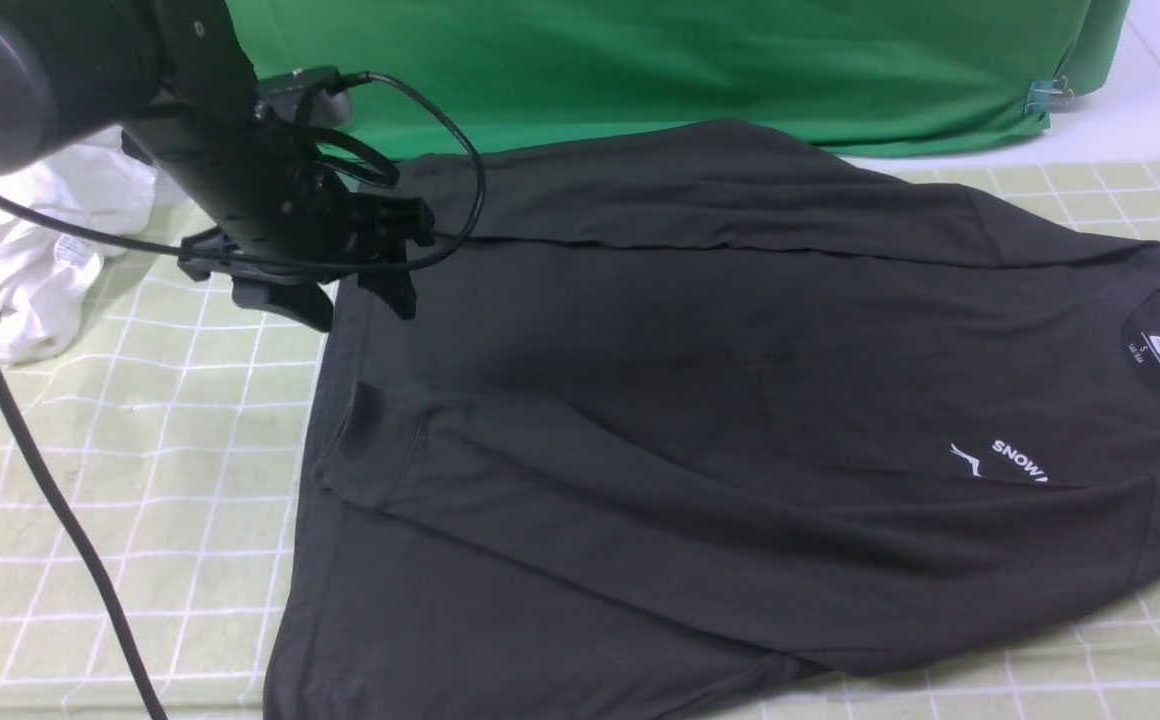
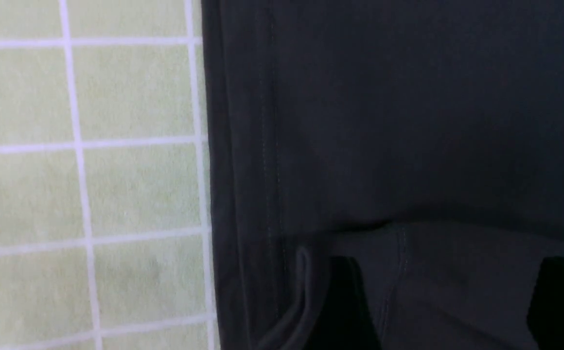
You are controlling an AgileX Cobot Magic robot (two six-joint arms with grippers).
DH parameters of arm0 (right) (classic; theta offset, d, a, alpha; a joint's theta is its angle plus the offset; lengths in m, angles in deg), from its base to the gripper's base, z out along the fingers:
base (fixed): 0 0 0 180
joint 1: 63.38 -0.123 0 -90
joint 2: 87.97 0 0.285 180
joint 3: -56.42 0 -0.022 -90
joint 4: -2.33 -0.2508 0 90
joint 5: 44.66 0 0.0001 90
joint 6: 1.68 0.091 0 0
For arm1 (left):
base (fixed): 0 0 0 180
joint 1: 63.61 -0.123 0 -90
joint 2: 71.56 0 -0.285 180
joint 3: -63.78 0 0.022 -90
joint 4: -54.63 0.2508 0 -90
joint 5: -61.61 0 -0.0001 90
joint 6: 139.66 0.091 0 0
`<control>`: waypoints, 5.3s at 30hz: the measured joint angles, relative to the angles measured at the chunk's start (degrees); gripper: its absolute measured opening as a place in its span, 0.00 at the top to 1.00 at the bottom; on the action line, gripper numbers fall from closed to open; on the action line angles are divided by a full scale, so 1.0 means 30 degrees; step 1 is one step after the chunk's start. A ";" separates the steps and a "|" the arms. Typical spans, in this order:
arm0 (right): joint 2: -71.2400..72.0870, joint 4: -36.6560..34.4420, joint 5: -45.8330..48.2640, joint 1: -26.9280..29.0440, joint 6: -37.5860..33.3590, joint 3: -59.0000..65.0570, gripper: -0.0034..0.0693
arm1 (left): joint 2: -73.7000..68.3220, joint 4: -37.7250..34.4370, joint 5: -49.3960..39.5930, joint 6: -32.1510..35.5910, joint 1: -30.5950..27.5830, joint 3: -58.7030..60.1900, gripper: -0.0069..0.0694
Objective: Fold a long-sleeved shirt over a green coffee tablecloth.
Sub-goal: 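Grab the top left corner of the dark shirt with the left gripper, then fold the left side of the dark shirt inward over its body with the left gripper, then grasp the near edge of the shirt at its hem and shoulder corners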
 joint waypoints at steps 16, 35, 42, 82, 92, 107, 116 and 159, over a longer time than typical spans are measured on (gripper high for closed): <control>-0.0086 -0.0260 0.0322 0.0000 -0.0167 -0.0322 0.94 | 0.0000 -0.0755 0.4910 -0.0062 0.0000 0.0000 0.43; -0.2888 -0.0792 0.0929 0.0000 0.0252 -0.4351 0.93 | -0.6468 -0.4241 0.3611 -0.2025 -0.1739 -0.5936 0.88; -0.2888 -0.0792 0.0278 0.0000 0.0275 -0.4374 0.91 | -0.8211 -0.5074 0.5308 -0.2644 -0.1777 -0.7223 0.69; -0.2888 -0.0847 0.0730 0.0000 0.0209 -0.4374 0.77 | -0.8010 -0.7645 0.8692 -0.5198 -0.2103 -0.7366 0.89; -0.2888 -0.0829 0.2420 0.0000 0.0251 -0.4374 0.75 | -0.3595 -0.5653 0.3385 -0.8121 -0.1724 -0.7366 0.89; -0.2888 -0.0829 0.2934 0.0000 0.0612 -0.4374 0.73 | 0.1401 0.3914 -0.1210 -1.2762 0.2399 -0.1497 0.89; -0.2888 -0.0810 0.2681 0.0000 0.0612 -0.4374 0.73 | 0.1823 0.3500 0.0790 -1.2448 0.2485 0.3550 0.89; -0.2888 -0.0802 0.2033 0.0000 0.0686 -0.4374 0.71 | 0.6658 -0.0082 -0.5372 -0.0847 0.0551 0.4034 0.34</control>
